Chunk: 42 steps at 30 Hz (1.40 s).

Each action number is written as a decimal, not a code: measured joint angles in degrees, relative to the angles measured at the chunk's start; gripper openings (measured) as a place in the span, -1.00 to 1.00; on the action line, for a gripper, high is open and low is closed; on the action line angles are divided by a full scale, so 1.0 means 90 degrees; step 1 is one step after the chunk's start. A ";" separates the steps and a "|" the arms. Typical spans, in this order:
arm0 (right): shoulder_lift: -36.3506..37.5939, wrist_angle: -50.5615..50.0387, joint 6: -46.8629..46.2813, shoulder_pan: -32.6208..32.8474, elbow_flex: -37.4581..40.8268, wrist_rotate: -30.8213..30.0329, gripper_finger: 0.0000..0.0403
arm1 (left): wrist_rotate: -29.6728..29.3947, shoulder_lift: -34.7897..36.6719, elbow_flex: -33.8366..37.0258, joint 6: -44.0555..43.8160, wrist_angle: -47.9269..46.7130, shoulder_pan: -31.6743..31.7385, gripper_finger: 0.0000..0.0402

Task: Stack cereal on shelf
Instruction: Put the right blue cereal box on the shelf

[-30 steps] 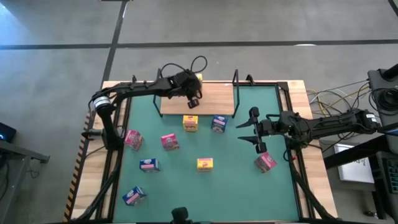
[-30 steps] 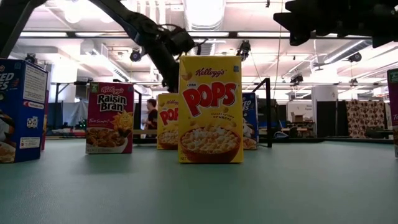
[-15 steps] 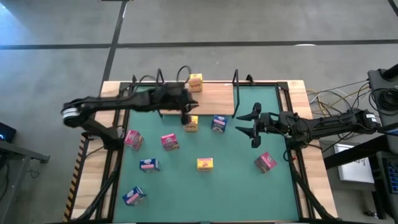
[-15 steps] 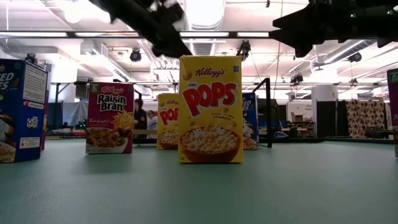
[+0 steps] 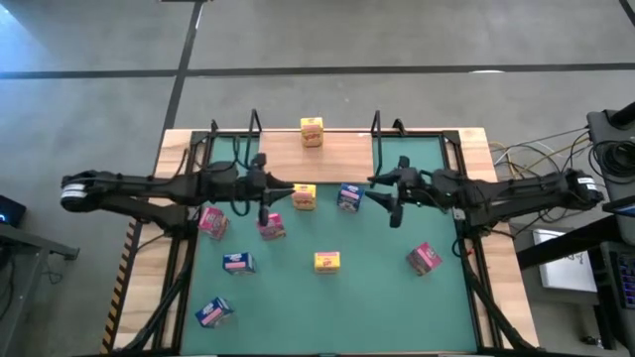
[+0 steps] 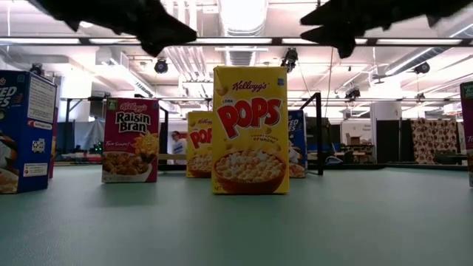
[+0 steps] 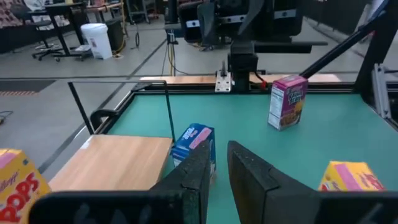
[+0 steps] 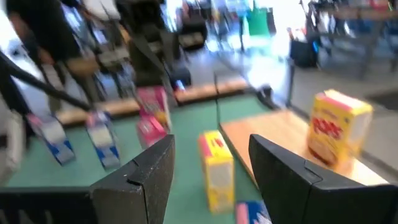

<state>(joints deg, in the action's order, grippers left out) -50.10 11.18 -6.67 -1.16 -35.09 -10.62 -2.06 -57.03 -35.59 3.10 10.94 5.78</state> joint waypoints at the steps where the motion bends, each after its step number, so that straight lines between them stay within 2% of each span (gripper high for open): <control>1: -0.0148 -0.0521 -0.0001 -0.0001 -0.0343 -0.0012 -0.04 | -0.0019 0.0110 0.0093 -0.0029 0.0000 0.0000 -0.82; 10: -0.1886 -0.5315 -0.0806 -0.0378 -0.3793 0.0000 -0.04 | -0.0161 0.0785 0.0279 -0.0115 -0.0237 0.0002 -0.82; 16: -0.3173 -0.7565 -0.1387 -0.0832 -0.5661 0.0045 -0.04 | -0.0161 0.0903 0.0282 -0.0247 -0.0401 0.0002 -0.82; 20: -0.3936 -0.8686 -0.1667 -0.1059 -0.6517 0.0449 0.01 | -0.0161 0.0864 0.0282 -0.0539 -0.0409 0.0002 -0.82; 27: -0.4981 -0.9232 -0.1124 -0.1100 -0.7269 0.0753 0.29 | -0.0161 0.0825 0.0340 -0.0619 -0.0413 0.0002 -0.82; 32: -0.5544 -0.9368 -0.0467 -0.1097 -0.7353 0.0752 0.45 | -0.0158 0.0825 0.0372 -0.0706 -0.0401 0.0002 -0.82; 37: -0.5925 -0.9379 0.0028 -0.1097 -0.7313 0.0967 0.53 | -0.0158 0.0821 0.0376 -0.0744 -0.0406 0.0002 -0.82; 42: -0.6235 -0.9357 0.0171 -0.1097 -0.7310 0.0953 0.53 | -0.0158 0.0769 0.0376 -0.0764 -0.0421 0.0002 -0.82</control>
<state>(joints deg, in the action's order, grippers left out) -106.22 -73.04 -5.13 -11.03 -100.88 -2.04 -3.49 -50.11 -32.21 -3.77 7.16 5.80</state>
